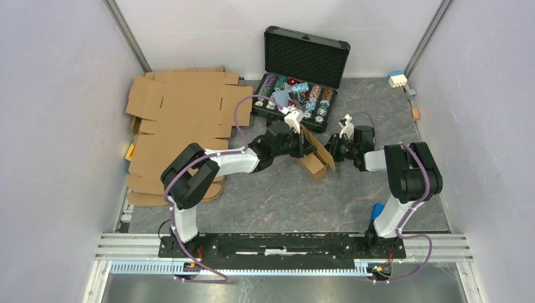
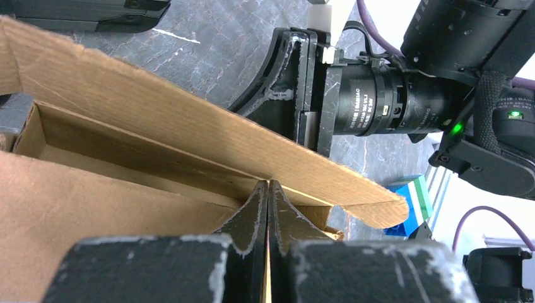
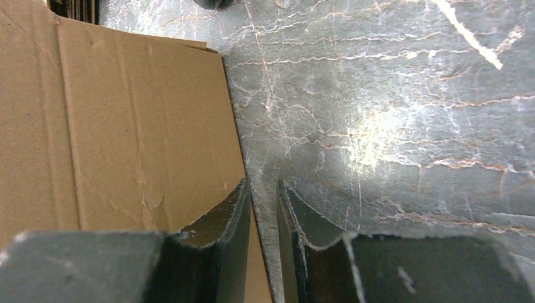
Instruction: Fold the paper box
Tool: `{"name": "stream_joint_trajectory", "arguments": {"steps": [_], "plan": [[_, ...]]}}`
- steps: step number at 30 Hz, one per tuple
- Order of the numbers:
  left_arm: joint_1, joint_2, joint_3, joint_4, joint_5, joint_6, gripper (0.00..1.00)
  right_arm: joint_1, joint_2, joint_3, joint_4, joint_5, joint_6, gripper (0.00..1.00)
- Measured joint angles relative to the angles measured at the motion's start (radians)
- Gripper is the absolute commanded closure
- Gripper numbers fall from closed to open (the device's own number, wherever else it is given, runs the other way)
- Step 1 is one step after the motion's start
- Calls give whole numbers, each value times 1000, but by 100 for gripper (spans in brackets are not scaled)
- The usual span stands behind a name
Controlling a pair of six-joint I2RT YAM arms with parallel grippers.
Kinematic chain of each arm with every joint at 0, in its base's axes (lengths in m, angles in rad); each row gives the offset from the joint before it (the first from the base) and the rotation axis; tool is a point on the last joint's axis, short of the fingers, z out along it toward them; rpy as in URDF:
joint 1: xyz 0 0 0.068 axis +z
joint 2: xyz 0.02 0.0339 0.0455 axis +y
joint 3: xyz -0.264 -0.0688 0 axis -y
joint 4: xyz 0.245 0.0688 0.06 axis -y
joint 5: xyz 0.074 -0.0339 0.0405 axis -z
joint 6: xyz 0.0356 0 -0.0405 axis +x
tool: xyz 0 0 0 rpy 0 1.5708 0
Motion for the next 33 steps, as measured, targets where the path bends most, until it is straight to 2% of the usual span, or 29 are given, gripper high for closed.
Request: {"name": "stream_joint_trajectory", "arguments": {"steps": [6,9,13,18,21,26,33], "plan": [[14,-49,12,-71,14,39,94,0,-10,1,-14,18,-10,72],[26,-87,18,-122,26,61,88,0,-14,1,-18,27,-14,72],[36,-146,18,-185,30,86,88,0,-23,1,-27,42,-22,72],[39,-280,-45,-262,14,127,97,0,-34,1,-42,58,-32,72],[47,-327,-91,-290,1,142,98,0,-34,1,-42,61,-32,73],[66,-289,-139,-312,19,148,98,24,-38,19,-72,88,-55,72],[67,-196,-139,-316,88,161,98,123,-64,59,-164,204,-135,72]]}}
